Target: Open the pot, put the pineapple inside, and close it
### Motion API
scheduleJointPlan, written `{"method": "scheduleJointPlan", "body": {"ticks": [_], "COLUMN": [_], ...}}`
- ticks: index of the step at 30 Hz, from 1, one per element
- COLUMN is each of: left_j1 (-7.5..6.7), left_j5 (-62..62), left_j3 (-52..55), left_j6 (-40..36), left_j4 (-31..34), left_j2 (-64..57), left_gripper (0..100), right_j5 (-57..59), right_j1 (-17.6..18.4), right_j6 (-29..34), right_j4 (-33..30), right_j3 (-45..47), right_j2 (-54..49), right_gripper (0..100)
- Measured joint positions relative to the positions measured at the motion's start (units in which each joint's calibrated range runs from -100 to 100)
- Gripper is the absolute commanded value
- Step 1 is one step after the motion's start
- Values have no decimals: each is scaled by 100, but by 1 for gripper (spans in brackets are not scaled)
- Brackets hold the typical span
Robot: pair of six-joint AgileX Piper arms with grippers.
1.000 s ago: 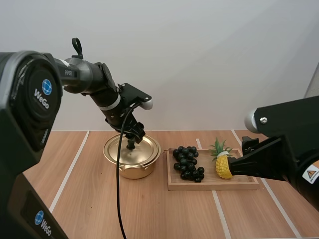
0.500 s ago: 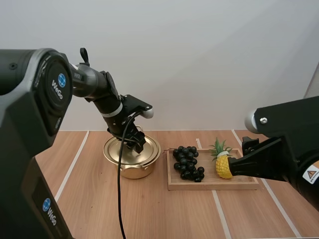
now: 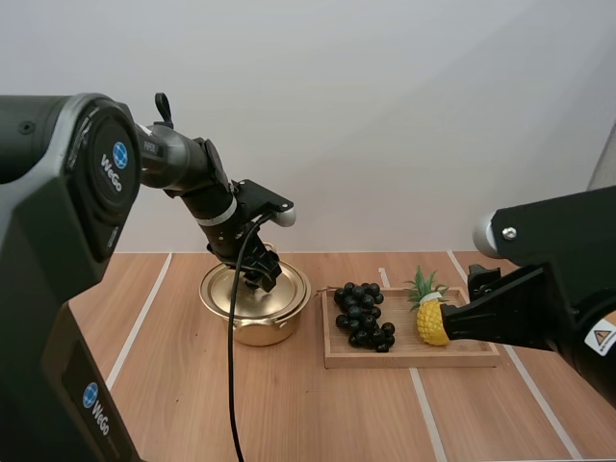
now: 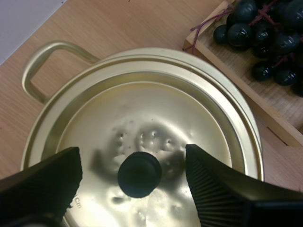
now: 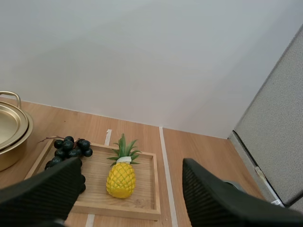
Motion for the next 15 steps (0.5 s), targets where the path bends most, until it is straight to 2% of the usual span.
{"method": "scheduleJointPlan", "body": {"ticks": [8,9,15], "left_j1": [0,0,0], "left_j5": [333,333,80], "left_j3": [0,0,-32], "left_j6": [0,0,0], "left_j4": [11,11,22], "left_j2": [0,0,0], "left_gripper": [100,92,22], "right_j5": [0,0,0], "right_j1": [0,0,0], "right_j6": [-9,-9,-9], "right_j4": [0,0,0], "right_j3": [0,0,0], "right_j2": [0,0,0], "right_gripper": [100,100,100]}}
